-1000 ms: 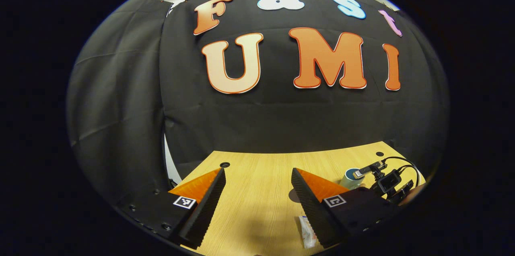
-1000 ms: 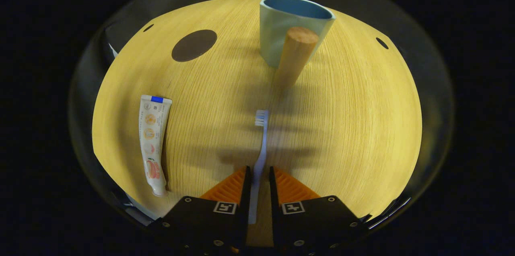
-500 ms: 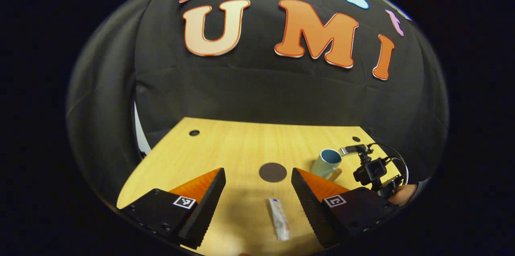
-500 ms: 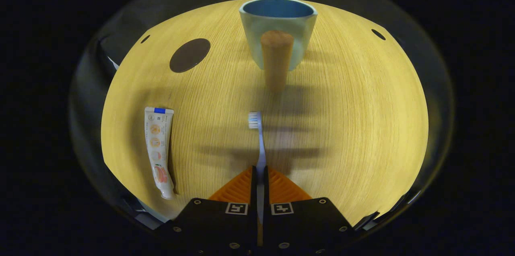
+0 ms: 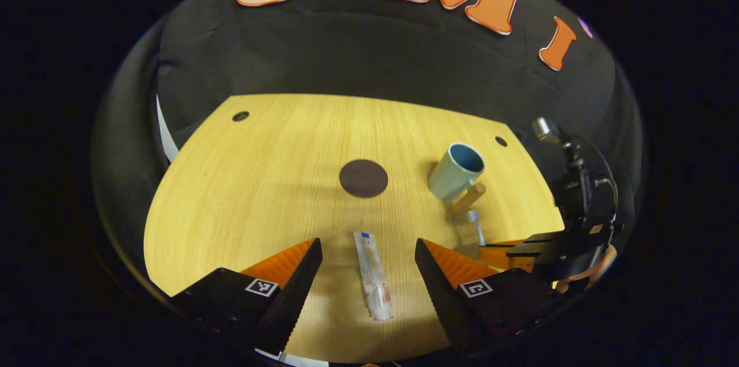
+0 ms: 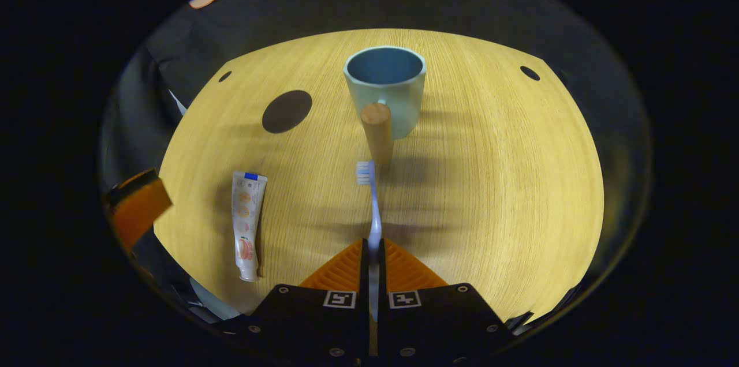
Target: Put the toothbrush and toothpaste on the desktop into the cup, then pick up the cup and place it on the coaster on the desktop.
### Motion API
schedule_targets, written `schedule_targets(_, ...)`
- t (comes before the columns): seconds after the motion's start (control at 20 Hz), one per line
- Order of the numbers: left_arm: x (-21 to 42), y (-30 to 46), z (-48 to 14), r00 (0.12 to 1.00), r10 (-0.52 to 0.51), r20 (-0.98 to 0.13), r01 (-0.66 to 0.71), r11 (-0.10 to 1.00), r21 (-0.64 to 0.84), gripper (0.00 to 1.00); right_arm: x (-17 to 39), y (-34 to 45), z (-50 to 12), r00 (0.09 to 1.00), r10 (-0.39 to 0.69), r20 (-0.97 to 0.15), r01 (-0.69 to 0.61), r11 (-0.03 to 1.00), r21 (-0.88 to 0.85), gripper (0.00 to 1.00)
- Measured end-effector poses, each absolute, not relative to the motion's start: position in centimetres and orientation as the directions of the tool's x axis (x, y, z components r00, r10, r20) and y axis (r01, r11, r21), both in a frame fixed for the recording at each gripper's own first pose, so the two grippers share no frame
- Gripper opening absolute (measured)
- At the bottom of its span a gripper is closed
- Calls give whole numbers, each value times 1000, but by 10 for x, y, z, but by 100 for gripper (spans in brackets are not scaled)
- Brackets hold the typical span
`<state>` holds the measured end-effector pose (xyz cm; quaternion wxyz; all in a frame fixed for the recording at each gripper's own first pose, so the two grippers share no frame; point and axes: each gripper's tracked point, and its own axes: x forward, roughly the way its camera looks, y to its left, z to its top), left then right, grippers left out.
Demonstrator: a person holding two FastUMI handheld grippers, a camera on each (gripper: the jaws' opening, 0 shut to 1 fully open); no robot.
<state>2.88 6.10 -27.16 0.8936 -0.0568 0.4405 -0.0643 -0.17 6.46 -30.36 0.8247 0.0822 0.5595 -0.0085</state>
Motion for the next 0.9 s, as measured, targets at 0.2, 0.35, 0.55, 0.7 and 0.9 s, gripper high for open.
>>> schedule_targets(0.2, 13, 61, -329, 455, -183, -871, 19, 980, -196, 98, 2, 56, -288, 409, 44, -911, 160, 980, 119, 6)
schedule_targets(0.35, 13, 68, -363, 364, -183, -913, 19, 982, -189, 95, 7, 52, -273, 451, 29, -892, 192, 973, 129, 6)
schedule_targets(0.55, 8, 66, -403, 251, -198, -948, 7, 979, -203, 96, 18, 45, -253, 509, 1, -861, 223, 966, 133, 7)
schedule_targets(0.7, 10, 64, -419, 187, -223, -957, 0, 974, -227, 86, 30, 33, -232, 558, -39, -829, 248, 961, 121, 7)
schedule_targets(0.9, 22, 57, -424, 163, -249, -955, 36, 969, -246, 56, 40, 23, -209, 606, -53, -793, 266, 954, 140, 6)
